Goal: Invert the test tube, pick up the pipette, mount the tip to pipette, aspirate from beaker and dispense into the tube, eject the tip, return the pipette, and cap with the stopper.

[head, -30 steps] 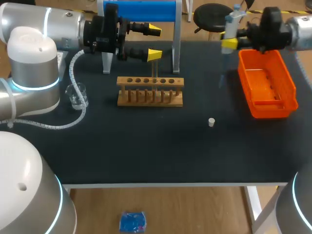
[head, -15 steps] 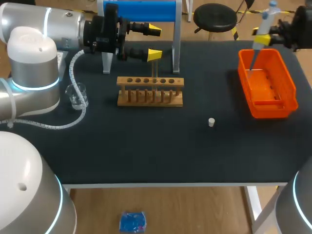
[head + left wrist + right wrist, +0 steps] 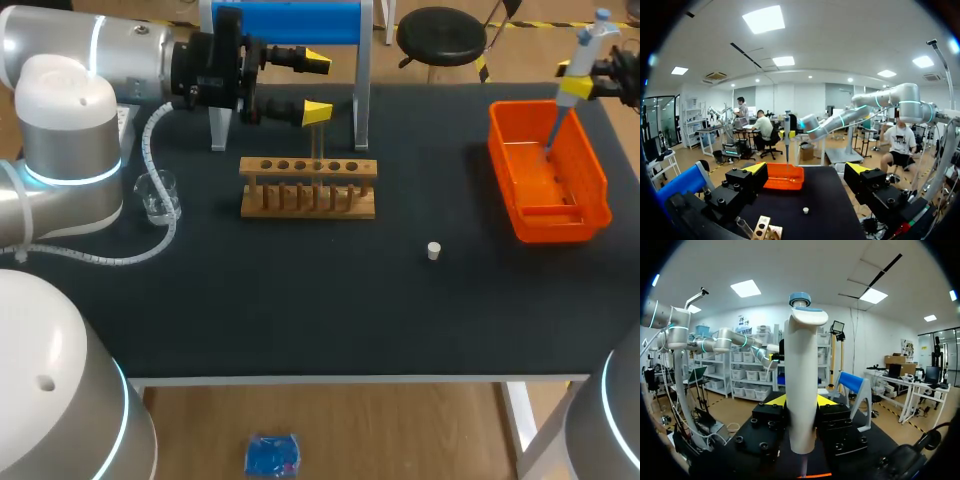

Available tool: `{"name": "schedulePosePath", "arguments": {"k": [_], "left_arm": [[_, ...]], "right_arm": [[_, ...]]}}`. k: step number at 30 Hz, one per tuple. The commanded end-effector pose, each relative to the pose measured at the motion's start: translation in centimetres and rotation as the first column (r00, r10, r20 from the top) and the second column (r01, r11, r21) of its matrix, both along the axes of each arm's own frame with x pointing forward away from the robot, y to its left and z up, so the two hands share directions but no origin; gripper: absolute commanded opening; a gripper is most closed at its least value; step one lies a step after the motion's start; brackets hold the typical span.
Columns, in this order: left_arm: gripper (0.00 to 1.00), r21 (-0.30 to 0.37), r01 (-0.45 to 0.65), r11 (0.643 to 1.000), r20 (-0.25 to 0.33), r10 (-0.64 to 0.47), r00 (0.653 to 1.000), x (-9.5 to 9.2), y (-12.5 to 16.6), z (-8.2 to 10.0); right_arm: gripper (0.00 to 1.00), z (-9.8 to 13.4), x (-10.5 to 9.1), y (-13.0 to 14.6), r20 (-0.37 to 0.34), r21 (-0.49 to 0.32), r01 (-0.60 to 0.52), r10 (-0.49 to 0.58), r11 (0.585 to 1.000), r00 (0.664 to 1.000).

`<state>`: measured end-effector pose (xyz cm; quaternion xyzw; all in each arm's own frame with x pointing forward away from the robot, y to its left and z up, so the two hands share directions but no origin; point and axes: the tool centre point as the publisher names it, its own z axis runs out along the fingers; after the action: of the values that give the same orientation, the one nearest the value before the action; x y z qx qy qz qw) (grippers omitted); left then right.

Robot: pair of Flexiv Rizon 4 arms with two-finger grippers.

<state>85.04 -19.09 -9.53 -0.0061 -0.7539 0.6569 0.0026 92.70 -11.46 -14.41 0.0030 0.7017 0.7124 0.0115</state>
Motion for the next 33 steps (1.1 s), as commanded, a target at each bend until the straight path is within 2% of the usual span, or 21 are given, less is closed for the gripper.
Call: {"name": "schedulePosePath", "arguments": {"k": [1,9,33], "left_arm": [[1.0,0.0,-0.002,1.0,0.0,0.002,1.0,-0.1,0.0,0.0],[1.0,0.0,-0.002,1.0,0.0,0.002,1.0,-0.1,0.0,0.0],[1.0,0.0,-0.002,1.0,0.0,0.002,1.0,-0.1,0.0,0.0]], "right_arm": [[0.0,-0.5,0.7,-1.7,0.001,0.006,-0.011,0.011,1.0,1.0],[0.0,-1.4,1.7,-3.3,0.001,0.012,-0.029,0.029,0.999,1.0],[0.0,-2.0,1.5,-3.4,0.01,-0.003,-0.071,0.071,0.997,0.997]]}}
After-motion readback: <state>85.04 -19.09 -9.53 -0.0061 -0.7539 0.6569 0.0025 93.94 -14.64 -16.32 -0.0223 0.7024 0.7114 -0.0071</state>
